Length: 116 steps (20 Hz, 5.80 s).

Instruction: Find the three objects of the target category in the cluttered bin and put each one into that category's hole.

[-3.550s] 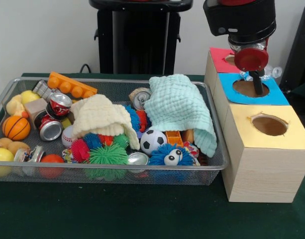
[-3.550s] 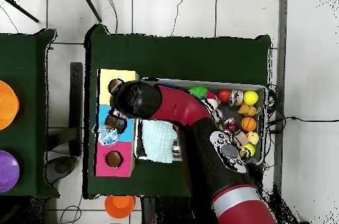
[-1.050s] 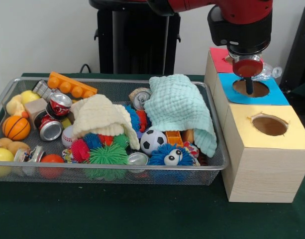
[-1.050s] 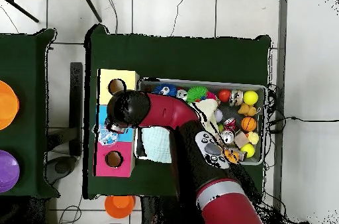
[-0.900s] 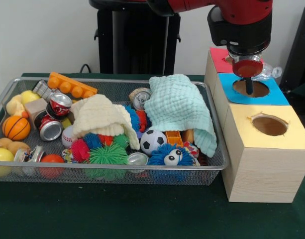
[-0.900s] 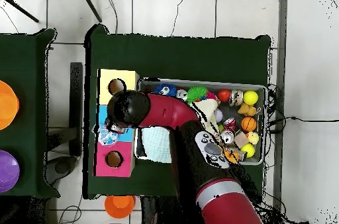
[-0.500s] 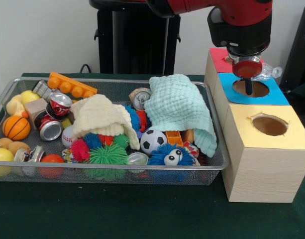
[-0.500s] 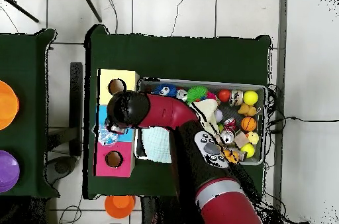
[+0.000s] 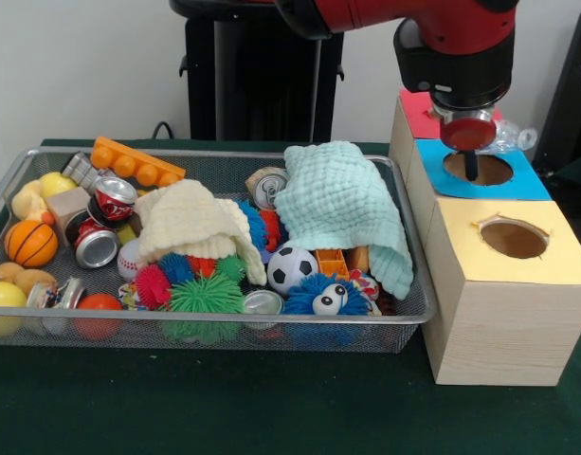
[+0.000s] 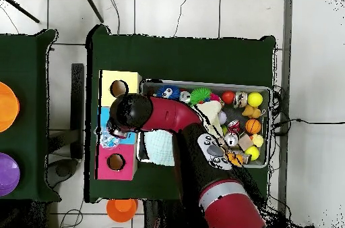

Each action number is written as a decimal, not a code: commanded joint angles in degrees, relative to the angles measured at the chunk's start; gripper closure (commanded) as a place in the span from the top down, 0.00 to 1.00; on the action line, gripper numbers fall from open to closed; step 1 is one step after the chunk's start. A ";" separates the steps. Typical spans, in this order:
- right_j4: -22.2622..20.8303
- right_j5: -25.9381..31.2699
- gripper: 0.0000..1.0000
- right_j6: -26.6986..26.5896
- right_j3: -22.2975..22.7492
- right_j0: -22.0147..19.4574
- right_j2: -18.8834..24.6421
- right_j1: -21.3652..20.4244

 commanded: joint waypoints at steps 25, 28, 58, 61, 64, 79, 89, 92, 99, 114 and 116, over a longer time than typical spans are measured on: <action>1.03 4.35 0.00 13.68 2.92 -1.05 0.21 3.06; 1.19 3.80 0.00 13.41 2.84 -1.23 0.57 3.14; -4.19 -6.60 0.00 10.89 2.03 -2.03 -1.39 4.04; -4.89 -6.74 0.00 10.79 1.83 -1.94 -2.10 3.79; -5.19 -6.17 0.00 10.92 2.06 -1.99 -2.38 3.55; -5.54 -0.19 0.00 13.40 2.95 0.37 -4.12 -4.10; -1.74 3.49 0.00 14.32 4.17 0.90 -2.64 -10.58; 1.74 3.86 0.00 14.67 5.52 -0.35 -0.33 -9.68; 5.92 -0.43 1.00 10.98 8.06 -2.65 3.35 -9.09; 6.51 -7.98 1.00 8.94 9.19 -5.64 7.61 -7.67; 5.91 -9.15 1.00 9.17 8.96 -5.69 7.78 -6.99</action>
